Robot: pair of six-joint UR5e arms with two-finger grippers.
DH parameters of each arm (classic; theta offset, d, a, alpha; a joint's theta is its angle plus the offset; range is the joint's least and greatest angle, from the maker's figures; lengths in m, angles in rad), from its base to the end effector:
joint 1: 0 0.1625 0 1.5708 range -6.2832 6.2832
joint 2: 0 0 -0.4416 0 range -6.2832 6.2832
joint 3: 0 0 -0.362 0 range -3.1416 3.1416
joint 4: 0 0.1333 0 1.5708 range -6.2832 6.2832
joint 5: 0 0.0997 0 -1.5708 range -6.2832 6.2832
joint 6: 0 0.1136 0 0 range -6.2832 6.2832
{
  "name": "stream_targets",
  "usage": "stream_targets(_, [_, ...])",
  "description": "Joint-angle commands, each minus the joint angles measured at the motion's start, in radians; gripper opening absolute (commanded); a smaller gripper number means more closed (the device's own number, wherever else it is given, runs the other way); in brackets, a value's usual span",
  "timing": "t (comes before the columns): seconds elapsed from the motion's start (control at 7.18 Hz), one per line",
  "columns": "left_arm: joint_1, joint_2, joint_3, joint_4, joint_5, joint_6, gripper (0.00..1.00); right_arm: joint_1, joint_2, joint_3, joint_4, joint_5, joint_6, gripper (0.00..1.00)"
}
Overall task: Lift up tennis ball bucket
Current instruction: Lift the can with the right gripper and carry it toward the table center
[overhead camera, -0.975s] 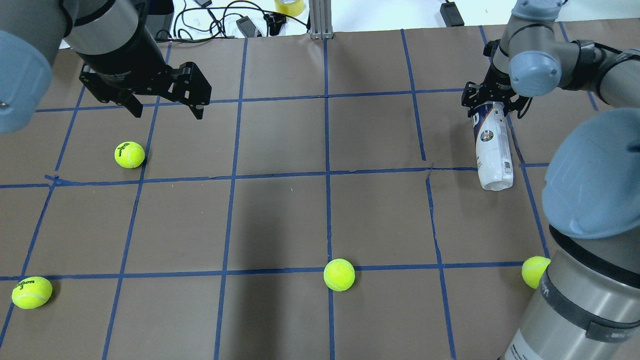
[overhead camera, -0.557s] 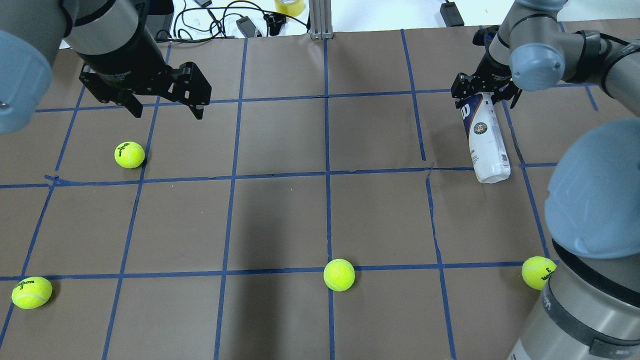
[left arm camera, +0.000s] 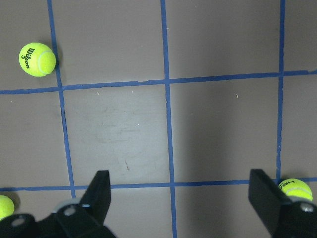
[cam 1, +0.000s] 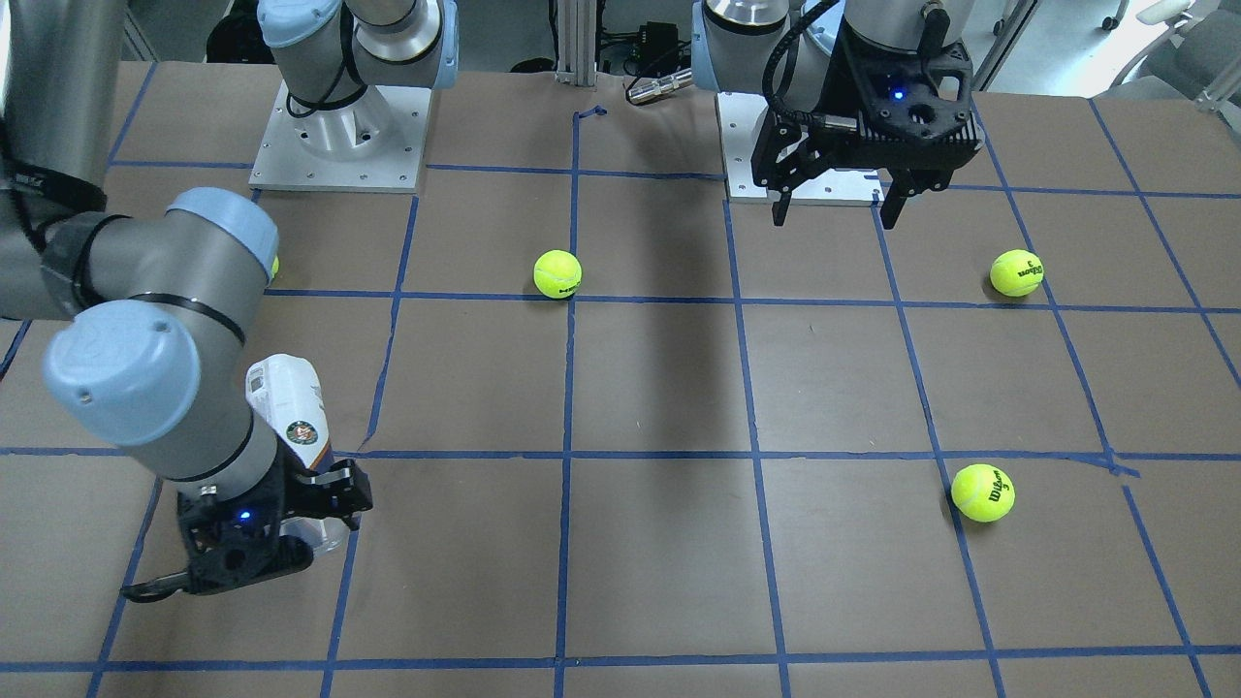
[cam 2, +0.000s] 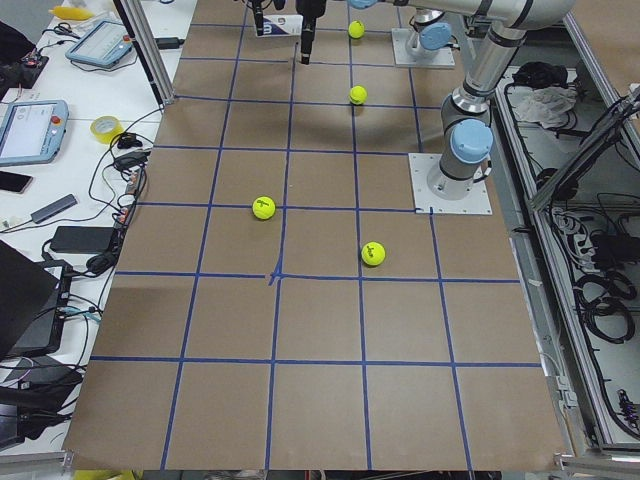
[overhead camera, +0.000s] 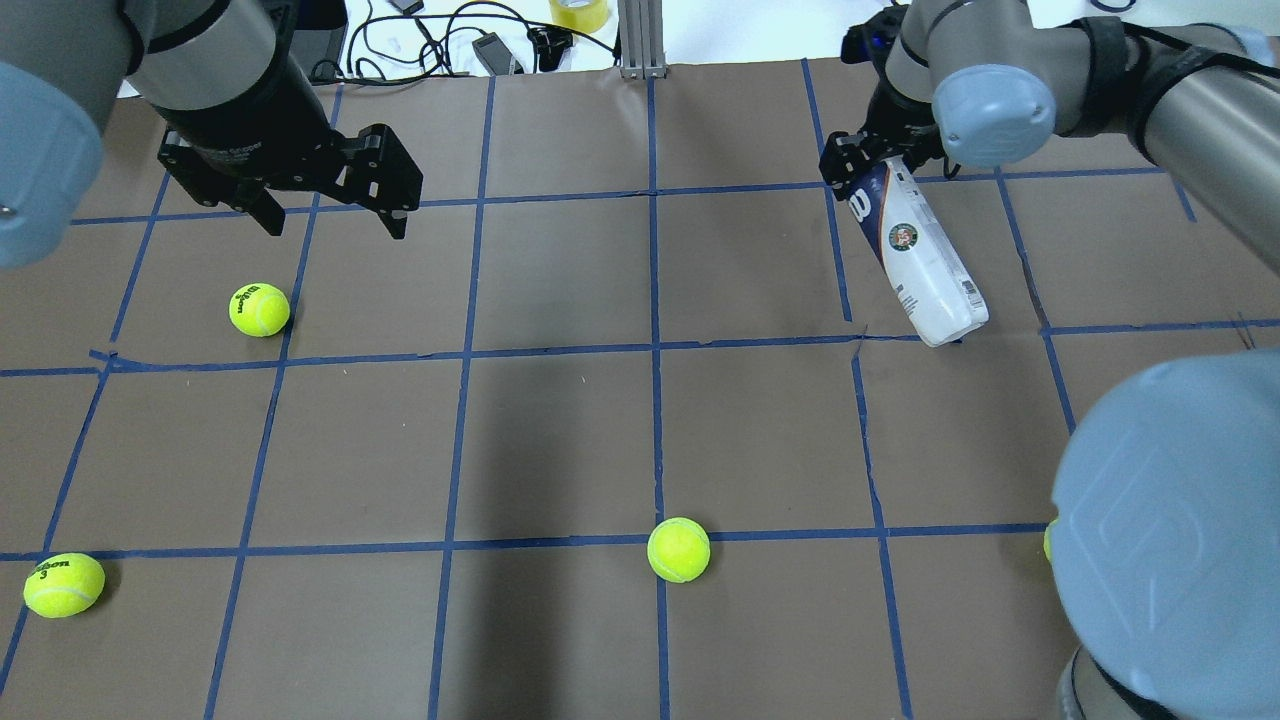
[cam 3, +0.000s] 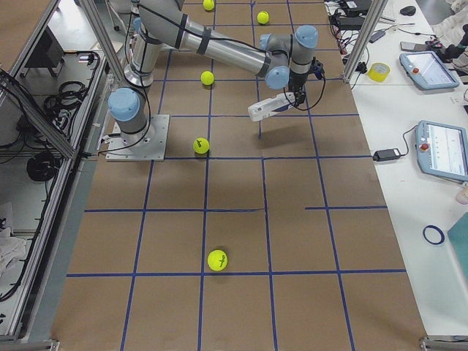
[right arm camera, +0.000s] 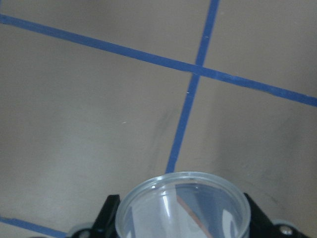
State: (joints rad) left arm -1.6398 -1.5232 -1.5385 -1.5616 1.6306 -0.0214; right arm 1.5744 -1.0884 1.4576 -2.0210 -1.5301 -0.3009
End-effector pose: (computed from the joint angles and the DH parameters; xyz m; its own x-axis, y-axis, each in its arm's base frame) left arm -0.1572 -0.4394 0.5284 -0.9974 0.0422 -0.0576 0.0473 0.9948 -0.0902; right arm 0.1403 -0.6505 0.3180 -0.9532 -0.3020 -0.0147 -0.2996 0.9499 -0.0893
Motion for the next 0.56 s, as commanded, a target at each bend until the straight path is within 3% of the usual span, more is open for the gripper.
stream_targets(0.0, [0.0, 0.0, 0.0, -0.002, 0.0, 0.001, 1.0, 0.076, -0.018, 0.003, 0.004, -0.011, -0.073, 0.18])
stream_targets(0.42, [0.0, 0.001, 0.0, -0.002, 0.0, 0.001, 1.0, 0.159, -0.021, 0.004, 0.005, 0.001, -0.453, 0.07])
